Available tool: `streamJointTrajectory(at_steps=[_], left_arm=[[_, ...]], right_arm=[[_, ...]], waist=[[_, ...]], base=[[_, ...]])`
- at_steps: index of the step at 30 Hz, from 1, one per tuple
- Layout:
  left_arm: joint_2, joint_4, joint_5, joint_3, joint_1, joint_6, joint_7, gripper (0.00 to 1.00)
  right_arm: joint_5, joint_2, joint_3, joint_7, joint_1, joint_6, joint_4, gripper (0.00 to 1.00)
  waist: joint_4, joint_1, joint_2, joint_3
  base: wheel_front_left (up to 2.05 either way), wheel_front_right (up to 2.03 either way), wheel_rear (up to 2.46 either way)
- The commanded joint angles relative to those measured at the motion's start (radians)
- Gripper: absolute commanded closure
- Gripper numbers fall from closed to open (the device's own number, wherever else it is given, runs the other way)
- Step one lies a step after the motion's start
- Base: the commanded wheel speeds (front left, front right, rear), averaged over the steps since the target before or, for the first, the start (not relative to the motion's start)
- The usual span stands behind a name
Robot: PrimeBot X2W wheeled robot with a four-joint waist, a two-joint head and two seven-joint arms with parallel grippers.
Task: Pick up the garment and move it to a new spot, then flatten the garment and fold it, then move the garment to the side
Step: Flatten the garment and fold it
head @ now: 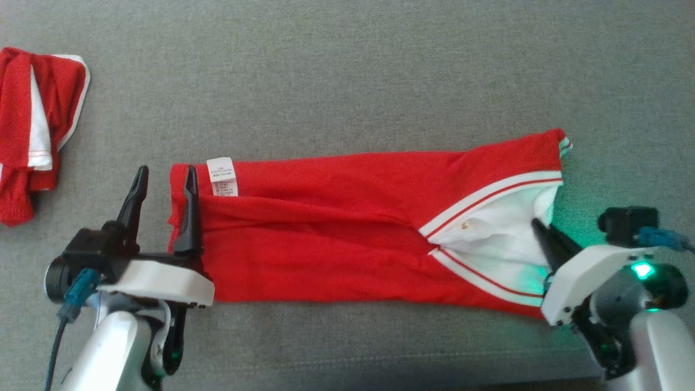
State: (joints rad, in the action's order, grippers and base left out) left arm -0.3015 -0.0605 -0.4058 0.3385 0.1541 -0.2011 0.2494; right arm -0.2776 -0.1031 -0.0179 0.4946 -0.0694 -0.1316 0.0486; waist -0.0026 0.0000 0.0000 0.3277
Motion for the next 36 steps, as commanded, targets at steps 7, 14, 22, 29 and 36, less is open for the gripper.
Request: streamJointTrajectory(at_steps=[7, 14, 22, 29, 36], left_arm=[[-0.007, 0.024, 0.015, -0.054, 0.039, 0.006, 0.012, 0.0], [0.0, 0.02, 0.022, -0.06, 0.038, 0.013, 0.012, 0.0], [0.004, 0.025, 0.025, -0.064, 0.018, 0.007, 0.012, 0.0], [0.003, 0.012, 0.021, -0.059, 0.017, 0.011, 0.012, 0.0], [0.01, 0.008, 0.022, -0.041, 0.022, 0.013, 0.009, 0.0]], right_arm=[[0.047, -0.031, 0.126, -0.002, 0.004, 0.001, -0.086, 1.0], [0.08, -0.062, 0.244, 0.023, 0.036, 0.001, -0.141, 1.0], [0.096, -0.068, 0.144, 0.034, 0.0, 0.001, -0.282, 1.0], [0.078, -0.022, -0.028, 0.074, -0.048, 0.001, -0.37, 1.0], [-0.049, 0.05, -0.249, 0.019, -0.098, 0.001, -0.27, 1.0]], waist=[[-0.011, 0.0, 0.0, -0.007], [-0.02, 0.0, 0.0, -0.019], [-0.042, 0.0, 0.0, -0.053], [-0.044, 0.0, 0.0, -0.077], [-0.016, 0.0, 0.0, -0.093]], base=[[0.0, 0.0, 0.0], [0.0, 0.0, 0.0], [0.0, 0.0, 0.0], [0.0, 0.0, 0.0], [0.0, 0.0, 0.0]])
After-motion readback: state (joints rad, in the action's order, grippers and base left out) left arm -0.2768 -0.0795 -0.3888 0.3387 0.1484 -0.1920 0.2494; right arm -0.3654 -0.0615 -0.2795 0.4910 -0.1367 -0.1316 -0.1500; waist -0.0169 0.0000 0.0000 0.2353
